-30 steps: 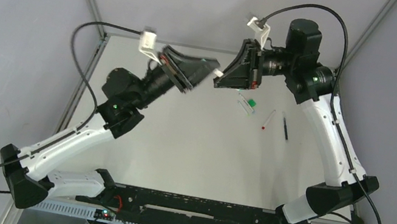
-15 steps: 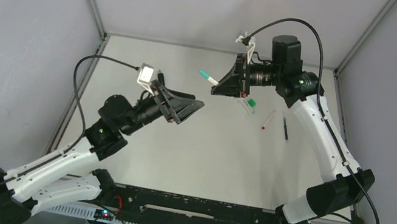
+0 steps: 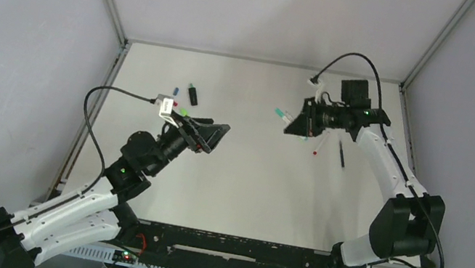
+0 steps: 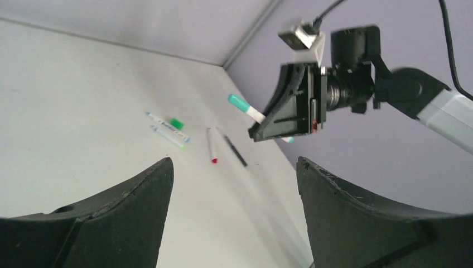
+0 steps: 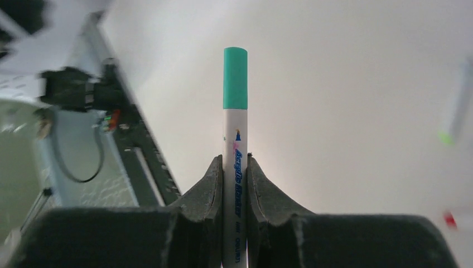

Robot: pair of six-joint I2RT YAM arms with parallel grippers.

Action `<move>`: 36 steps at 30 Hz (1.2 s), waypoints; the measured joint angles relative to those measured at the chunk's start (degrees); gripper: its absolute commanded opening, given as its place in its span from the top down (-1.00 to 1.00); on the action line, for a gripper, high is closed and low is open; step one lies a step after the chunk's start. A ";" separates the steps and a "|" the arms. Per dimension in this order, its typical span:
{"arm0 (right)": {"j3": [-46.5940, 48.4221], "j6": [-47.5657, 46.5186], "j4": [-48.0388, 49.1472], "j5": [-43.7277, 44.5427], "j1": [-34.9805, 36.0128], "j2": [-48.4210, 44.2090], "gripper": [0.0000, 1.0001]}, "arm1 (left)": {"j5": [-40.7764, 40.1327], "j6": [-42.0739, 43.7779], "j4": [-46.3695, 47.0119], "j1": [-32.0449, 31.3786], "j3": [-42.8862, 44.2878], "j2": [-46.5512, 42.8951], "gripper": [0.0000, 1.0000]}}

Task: Insert the pens into the pen caps
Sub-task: Press the pen cap onto the pen, then place the pen at the center of the board.

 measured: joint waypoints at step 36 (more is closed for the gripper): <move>-16.83 2.01 15.39 39.65 -17.66 14.51 0.44 | -5.16 -3.34 -2.58 5.60 -2.05 1.92 -0.66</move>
